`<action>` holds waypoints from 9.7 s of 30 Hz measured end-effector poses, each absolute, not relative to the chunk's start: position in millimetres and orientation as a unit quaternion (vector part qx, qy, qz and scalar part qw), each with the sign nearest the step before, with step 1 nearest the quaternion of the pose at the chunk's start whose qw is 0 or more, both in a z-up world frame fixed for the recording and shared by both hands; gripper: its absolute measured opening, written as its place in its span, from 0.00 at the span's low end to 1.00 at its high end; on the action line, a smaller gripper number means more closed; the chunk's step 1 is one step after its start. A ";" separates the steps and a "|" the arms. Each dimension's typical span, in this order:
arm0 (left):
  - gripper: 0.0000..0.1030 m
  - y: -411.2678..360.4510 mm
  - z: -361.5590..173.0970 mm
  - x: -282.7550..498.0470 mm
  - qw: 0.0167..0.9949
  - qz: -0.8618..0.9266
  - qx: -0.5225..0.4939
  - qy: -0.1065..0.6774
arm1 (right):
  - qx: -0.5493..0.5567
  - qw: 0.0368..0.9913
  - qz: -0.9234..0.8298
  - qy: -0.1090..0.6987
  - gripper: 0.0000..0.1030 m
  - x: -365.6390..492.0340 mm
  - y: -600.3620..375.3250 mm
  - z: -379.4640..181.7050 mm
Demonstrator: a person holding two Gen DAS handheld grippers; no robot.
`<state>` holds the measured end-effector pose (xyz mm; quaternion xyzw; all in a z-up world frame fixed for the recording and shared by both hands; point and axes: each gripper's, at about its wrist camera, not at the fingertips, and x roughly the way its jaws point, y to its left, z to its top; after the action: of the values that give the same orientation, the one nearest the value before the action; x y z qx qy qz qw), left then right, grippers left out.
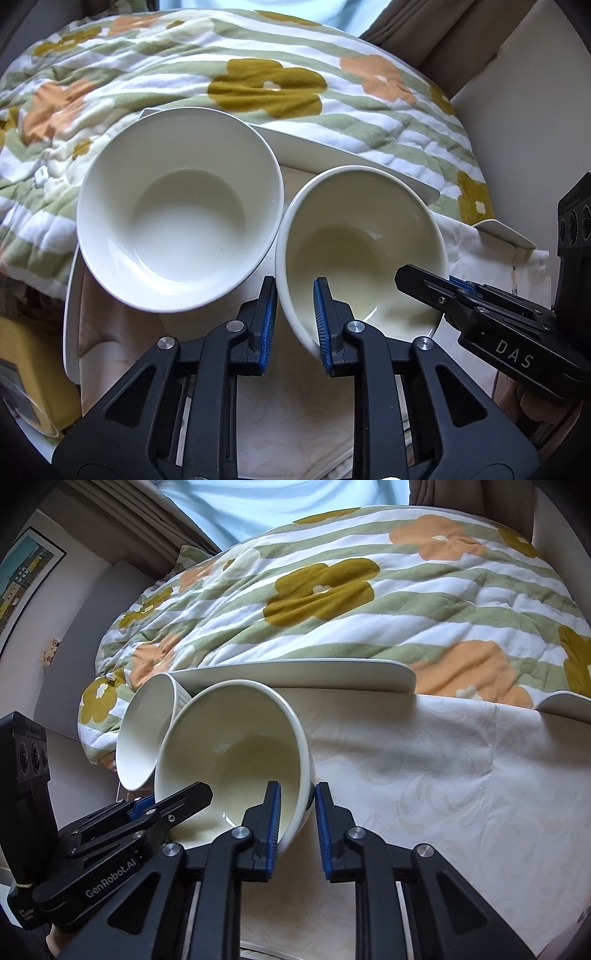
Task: Organize plates and bowls
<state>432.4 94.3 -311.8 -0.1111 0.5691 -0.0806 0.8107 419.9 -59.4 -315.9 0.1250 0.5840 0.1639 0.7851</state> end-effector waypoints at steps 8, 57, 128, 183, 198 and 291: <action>0.17 77.1 -284.0 417.9 0.833 -0.082 -0.077 0.542 | 0.131 0.799 0.169 0.561 0.15 405.9 -69.5 -298.4; 0.17 -271.1 -278.7 252.3 0.777 -0.211 0.077 0.589 | 0.203 0.802 0.033 0.561 0.15 184.7 -371.4 -274.2; 1.00 74.2 -133.5 241.8 0.910 0.094 -0.148 0.377 | 0.062 0.842 0.311 0.436 0.79 290.0 -142.8 -160.2; 0.21 41.8 -169.4 305.7 0.891 0.002 -0.178 0.417 | 0.147 0.819 0.281 0.478 0.18 341.3 -116.7 -192.5; 0.21 -166.8 -166.6 221.7 0.869 -0.134 -0.128 0.459 | 0.173 0.853 0.159 0.465 0.18 227.7 -303.9 -171.9; 1.00 -226.5 -237.3 197.4 0.788 -0.184 0.131 0.573 | 0.010 0.807 0.111 0.580 0.82 145.7 -387.9 -234.0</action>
<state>197.4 -226.5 -237.3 0.1308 0.5729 -0.1837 0.7880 145.7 -388.0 -234.0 0.0101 0.5804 0.1113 0.8066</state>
